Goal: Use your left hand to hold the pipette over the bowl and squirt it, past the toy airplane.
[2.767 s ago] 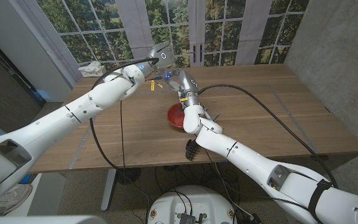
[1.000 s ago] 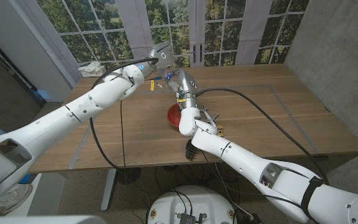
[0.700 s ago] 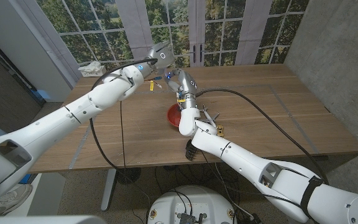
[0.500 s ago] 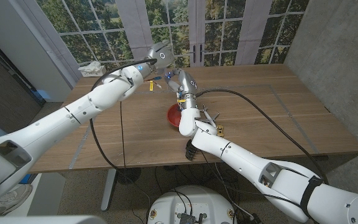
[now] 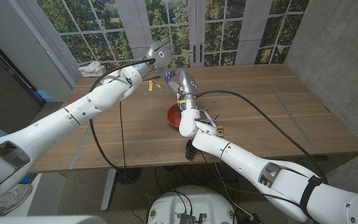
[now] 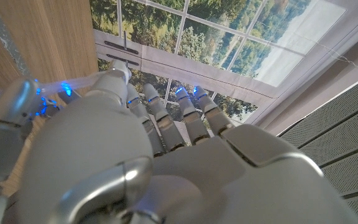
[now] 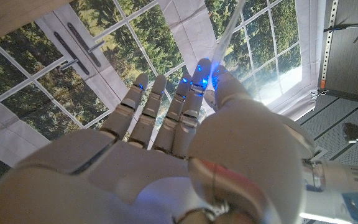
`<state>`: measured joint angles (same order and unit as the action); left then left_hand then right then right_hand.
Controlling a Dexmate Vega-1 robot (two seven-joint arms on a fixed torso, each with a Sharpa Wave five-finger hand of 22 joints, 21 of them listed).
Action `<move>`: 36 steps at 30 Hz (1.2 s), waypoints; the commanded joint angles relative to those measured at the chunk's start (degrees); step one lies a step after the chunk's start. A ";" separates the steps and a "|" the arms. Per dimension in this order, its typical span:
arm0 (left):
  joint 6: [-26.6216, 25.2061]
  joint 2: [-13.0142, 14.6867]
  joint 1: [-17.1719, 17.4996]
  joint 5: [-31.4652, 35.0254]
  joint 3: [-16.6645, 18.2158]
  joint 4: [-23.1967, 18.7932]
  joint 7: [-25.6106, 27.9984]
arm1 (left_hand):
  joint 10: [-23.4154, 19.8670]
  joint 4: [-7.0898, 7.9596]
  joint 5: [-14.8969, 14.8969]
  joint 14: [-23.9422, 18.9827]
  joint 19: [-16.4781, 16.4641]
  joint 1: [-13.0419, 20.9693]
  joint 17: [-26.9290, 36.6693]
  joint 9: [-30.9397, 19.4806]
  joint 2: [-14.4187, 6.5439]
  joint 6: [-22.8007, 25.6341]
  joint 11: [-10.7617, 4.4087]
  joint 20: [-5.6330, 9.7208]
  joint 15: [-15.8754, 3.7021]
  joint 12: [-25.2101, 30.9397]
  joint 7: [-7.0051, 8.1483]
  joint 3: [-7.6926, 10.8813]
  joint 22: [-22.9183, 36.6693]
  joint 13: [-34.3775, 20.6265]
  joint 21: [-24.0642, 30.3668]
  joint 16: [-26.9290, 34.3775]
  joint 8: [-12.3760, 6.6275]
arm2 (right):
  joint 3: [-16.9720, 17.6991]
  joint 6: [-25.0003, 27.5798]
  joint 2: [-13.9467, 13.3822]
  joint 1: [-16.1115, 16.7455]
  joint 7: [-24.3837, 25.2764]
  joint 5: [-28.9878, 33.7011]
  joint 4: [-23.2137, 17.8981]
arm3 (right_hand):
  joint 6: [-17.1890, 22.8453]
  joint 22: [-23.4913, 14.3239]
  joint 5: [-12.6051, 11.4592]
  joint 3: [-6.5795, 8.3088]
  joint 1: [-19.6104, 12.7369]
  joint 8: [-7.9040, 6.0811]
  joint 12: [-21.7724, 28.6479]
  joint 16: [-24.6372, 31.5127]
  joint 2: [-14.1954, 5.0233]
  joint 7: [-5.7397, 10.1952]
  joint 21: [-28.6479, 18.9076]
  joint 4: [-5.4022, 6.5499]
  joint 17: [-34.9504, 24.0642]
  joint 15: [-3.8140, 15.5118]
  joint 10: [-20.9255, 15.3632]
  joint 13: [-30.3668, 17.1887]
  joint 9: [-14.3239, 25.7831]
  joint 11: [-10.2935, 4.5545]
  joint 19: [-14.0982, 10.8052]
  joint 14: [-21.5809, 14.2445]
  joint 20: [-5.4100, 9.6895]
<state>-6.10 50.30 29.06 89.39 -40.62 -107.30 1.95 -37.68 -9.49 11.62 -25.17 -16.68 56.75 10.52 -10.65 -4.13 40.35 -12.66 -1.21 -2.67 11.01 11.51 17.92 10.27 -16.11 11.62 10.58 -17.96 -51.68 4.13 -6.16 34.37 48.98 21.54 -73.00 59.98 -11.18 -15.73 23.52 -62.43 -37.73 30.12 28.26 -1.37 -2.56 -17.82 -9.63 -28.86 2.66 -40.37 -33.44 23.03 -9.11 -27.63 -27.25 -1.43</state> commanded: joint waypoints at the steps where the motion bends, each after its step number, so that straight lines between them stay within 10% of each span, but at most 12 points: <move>1: -2.64 0.07 1.11 0.85 0.83 -0.44 1.58 | 2.70 0.34 -0.39 0.52 0.54 -1.08 0.05 -0.12 0.03 -3.08 0.09 -0.23 -10.08 -0.46 -0.01 -0.21 0.16 0.54 -0.09 -0.25 1.93 | 0.12 -1.11 0.09 0.06 1.07 0.39 0.80 | 0.29 -0.18 -0.71 0.58 0.30 -0.50 0.23 -0.41 0.43 -0.21 -0.29 0.05 0.06 8.20 -0.73 -0.33 0.12 -0.22 -0.45 -0.59 -0.05; 18: -7.70 -1.28 5.20 -10.98 6.31 -0.97 10.07 | 4.41 3.47 -0.70 0.52 0.70 -10.32 0.13 -0.14 -1.73 -2.90 0.22 -0.73 -9.73 0.61 -0.32 -0.30 0.21 2.12 0.09 0.10 3.86 | 0.80 -2.84 0.41 0.16 2.60 -0.26 2.40 | -0.19 -0.11 -2.00 1.11 0.89 -0.98 0.25 -1.15 0.79 -0.13 -0.32 0.27 -0.14 8.13 -0.84 -0.75 0.35 -0.36 -0.26 -0.66 0.04; 36: -9.79 -4.20 10.45 -37.45 13.80 -1.02 11.84 | 3.13 4.17 -1.27 -0.32 0.47 -16.48 0.07 0.03 -0.21 0.15 0.36 -1.60 -9.43 1.05 -2.03 -1.29 0.23 2.80 0.19 0.29 3.84 | 2.06 -6.36 0.03 1.15 6.10 -0.44 2.67 | -0.40 -0.08 -3.14 1.28 1.46 -1.28 0.24 -1.50 1.04 0.05 -0.40 0.41 -0.85 8.05 -0.94 -1.19 0.05 -0.43 -0.14 -0.44 0.04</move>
<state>-15.64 47.37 36.76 67.73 -31.19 -108.08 13.19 -33.97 -5.44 10.50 -24.99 -16.08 41.09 10.39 -10.66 -4.45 39.86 -12.17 -2.49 -2.66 11.71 9.70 16.76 10.26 -13.30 11.62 10.61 -14.37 -50.32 -0.20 -5.83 34.95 53.05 21.12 -70.47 59.75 -11.19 -18.46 24.30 -61.57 -38.60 30.12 26.78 -0.51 -2.33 -17.81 -9.16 -29.36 2.45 -40.75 -34.40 23.09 -9.50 -27.62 -27.45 -1.43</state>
